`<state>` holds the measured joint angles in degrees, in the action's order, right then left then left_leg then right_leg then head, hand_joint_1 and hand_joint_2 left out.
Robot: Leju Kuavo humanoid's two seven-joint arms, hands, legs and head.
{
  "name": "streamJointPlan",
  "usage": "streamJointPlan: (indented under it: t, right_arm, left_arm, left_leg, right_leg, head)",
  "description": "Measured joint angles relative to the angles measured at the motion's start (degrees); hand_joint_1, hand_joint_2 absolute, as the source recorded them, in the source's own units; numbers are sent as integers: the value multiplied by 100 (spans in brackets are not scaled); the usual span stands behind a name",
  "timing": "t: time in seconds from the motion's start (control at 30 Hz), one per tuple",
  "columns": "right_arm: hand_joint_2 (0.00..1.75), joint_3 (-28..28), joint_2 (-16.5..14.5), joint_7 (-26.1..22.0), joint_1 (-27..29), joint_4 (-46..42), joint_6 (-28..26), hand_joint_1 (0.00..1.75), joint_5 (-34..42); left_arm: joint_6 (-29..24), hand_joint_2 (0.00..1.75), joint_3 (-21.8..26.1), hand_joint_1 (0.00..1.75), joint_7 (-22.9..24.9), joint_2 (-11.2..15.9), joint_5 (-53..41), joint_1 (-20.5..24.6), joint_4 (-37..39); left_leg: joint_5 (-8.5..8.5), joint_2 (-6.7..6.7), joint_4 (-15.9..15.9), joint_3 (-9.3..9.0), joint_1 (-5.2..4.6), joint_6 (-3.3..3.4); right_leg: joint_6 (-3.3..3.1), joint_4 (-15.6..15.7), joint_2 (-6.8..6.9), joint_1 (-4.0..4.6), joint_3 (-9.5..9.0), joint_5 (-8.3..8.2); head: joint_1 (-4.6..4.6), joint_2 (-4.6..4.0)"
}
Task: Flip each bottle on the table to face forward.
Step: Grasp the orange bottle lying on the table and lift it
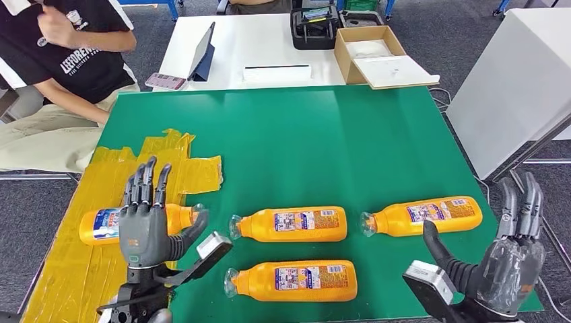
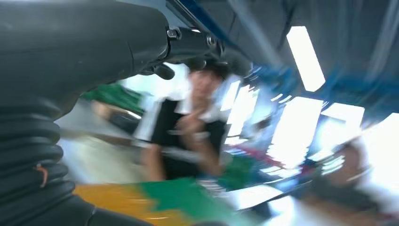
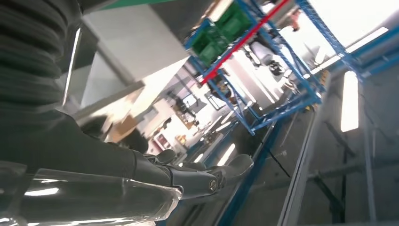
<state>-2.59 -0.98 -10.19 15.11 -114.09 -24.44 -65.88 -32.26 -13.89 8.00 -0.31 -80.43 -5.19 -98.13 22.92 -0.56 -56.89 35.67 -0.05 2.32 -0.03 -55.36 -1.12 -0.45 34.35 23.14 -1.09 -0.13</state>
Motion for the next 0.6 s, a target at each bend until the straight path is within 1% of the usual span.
streamJointPlan:
  t: [0.07, 0.13, 0.2, 0.27, 0.33, 0.37, 0.43, 0.5, 0.6]
  right_arm:
    - [175, 96, 23, 85, -27, -2, 260, 0, -421]
    - [175, 181, 117, 121, -61, 14, 585, 0, -791]
    - [175, 229, 331, 71, -125, 100, 1028, 0, -954]
    - [175, 239, 678, -109, -185, 295, 1554, 0, -843]
    - [175, 240, 1091, -377, -224, 580, 1997, 0, -547]
    - [175, 242, 1284, -490, -242, 726, 2131, 0, -409]
    - [175, 247, 1586, -612, -276, 969, 2232, 0, -264]
    - [175, 250, 1781, -642, -304, 1123, 2257, 0, -223]
    - [175, 246, 1969, -646, -324, 1258, 2310, 0, -193]
  left_arm:
    - [-326, 175, 88, 0, -829, -160, 1070, -163, -211]
    - [-476, 175, 201, 0, -1434, -284, 1927, -338, -404]
    - [-519, 175, 334, 0, -1866, -384, 2492, -489, -551]
    - [-491, 175, 459, 0, -2212, -454, 2948, -618, -627]
    - [-469, 175, 589, 0, -2459, -504, 3246, -721, -642]
    - [-467, 175, 646, 0, -2538, -523, 3327, -759, -641]
    - [-463, 175, 732, 0, -2614, -550, 3402, -809, -638]
    - [-463, 175, 792, 0, -2638, -577, 3422, -840, -636]
    - [-458, 175, 844, 0, -2657, -612, 3431, -862, -636]
  left_leg:
    - [10, 1, 0, 3, -3, 13]
    - [17, 2, 0, 4, -5, 22]
    - [17, 2, 0, 4, -6, 22]
    - [17, 0, 0, 4, -10, 23]
    - [15, -1, -1, 6, -13, 25]
    - [14, -1, -2, 6, -15, 28]
    - [13, -1, -4, 8, -18, 34]
    - [15, -1, -6, 8, -19, 39]
    - [17, 0, -7, 8, -18, 42]
  right_leg:
    - [1, 0, -1, -2, 0, 1]
    - [3, 1, -3, -5, 0, 2]
    - [5, 1, -2, -5, 0, 4]
    - [6, 2, -1, -6, 0, 4]
    - [7, 2, 1, -9, 0, 4]
    - [8, 2, 1, -10, 0, 4]
    - [9, 2, 2, -12, 0, 4]
    - [9, 2, 2, -13, 0, 4]
    - [9, 1, 2, -13, 0, 4]
  head:
    - [-1, 0]
    - [-2, 0]
    - [-2, 0]
    - [-1, 0]
    - [-1, 0]
    - [-1, 0]
    - [-1, 0]
    - [-2, 0]
    - [-1, 0]
